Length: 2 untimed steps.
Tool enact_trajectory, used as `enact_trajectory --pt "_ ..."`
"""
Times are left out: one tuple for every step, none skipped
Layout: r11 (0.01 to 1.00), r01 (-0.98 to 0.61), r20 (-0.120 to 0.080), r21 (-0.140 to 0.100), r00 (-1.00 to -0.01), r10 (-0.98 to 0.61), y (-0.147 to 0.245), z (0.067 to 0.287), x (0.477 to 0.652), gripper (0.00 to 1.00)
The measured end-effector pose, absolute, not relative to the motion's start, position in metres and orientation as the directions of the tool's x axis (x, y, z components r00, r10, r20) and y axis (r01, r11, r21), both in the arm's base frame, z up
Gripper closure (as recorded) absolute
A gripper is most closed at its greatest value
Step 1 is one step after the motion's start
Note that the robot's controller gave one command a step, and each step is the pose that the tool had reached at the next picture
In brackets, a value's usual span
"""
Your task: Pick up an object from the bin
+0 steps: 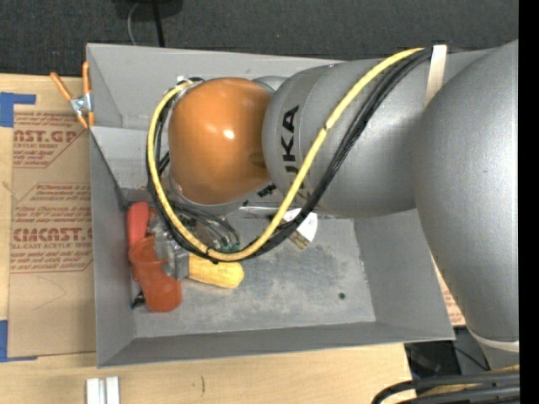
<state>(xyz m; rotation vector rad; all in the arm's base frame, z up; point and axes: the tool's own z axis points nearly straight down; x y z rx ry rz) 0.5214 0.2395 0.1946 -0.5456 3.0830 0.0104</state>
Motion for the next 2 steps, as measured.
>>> enact_trajectory --pt "0.939 -0.343 -0.011 0.005 -0.939 -0.343 0.240 0.195 0.521 1.00" --pt "0.940 -0.340 -0.013 0.006 -0.940 -0.340 0.241 0.212 0.529 1.00"
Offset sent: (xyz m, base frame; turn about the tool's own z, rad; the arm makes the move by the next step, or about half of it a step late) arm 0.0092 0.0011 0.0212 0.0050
